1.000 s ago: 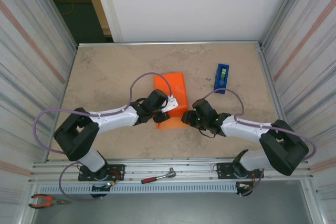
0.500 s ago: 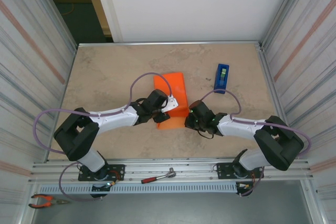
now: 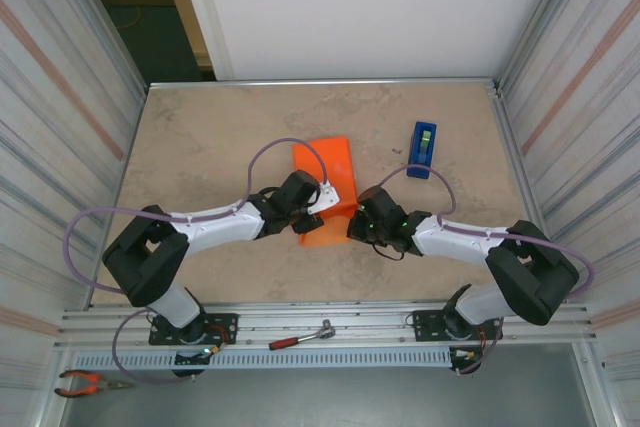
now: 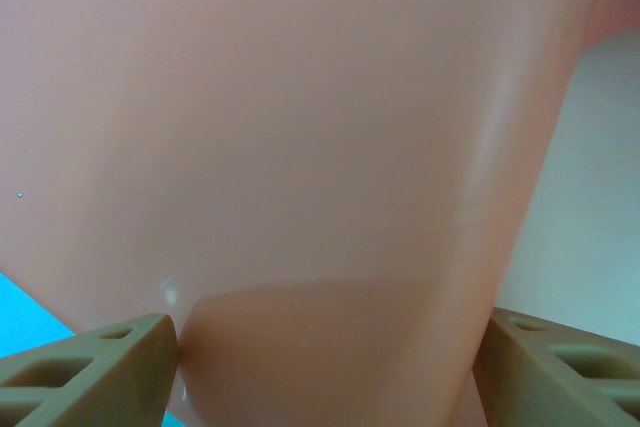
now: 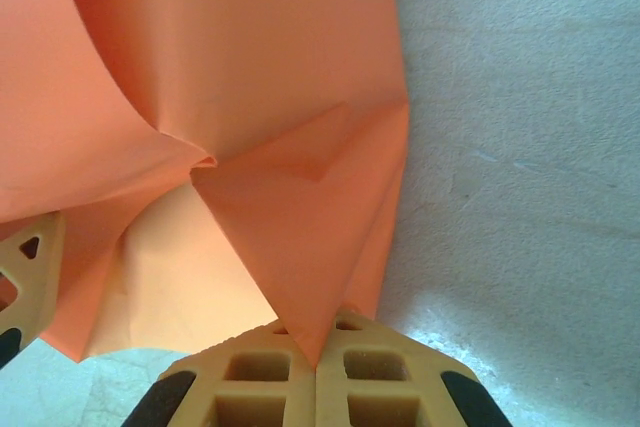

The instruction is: Wrap the gift box in paper

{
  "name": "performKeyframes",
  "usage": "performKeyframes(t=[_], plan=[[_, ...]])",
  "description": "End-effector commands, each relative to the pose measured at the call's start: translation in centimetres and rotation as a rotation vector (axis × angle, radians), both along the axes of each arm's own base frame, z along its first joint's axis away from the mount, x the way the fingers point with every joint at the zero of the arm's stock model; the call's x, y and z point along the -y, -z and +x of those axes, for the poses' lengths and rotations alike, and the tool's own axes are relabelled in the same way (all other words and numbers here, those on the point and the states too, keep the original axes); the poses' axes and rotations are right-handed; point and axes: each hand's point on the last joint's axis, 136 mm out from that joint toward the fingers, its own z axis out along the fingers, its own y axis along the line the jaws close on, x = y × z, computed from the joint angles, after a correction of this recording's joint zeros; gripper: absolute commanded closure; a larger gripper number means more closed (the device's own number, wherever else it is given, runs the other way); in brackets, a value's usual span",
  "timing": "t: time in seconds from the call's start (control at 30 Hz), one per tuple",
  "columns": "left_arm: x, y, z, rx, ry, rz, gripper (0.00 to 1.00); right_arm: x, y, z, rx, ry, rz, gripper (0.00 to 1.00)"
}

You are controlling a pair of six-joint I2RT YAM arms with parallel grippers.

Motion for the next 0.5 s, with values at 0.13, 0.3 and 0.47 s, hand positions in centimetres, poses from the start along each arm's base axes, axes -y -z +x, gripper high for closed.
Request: performKeyframes(t=[0.13,0.3,0.47], plan=[[0.1,1.4,-1.0,-0.035,0.022,0.033,0.24,-1.8,-1.5,1.1,0.043,0.018,0.116,1.00],[0.1,1.4,-1.1,-0.036,0.028,0.035,0.24,-2.4,-1.2,1.5,0.047,0.032,0.154,1.00],[0.2,1.5,-1.2,-0.035,0.031,0.041,0.24,-3.1,-0.5,1.9,0.053,0.044,0.178,1.00]])
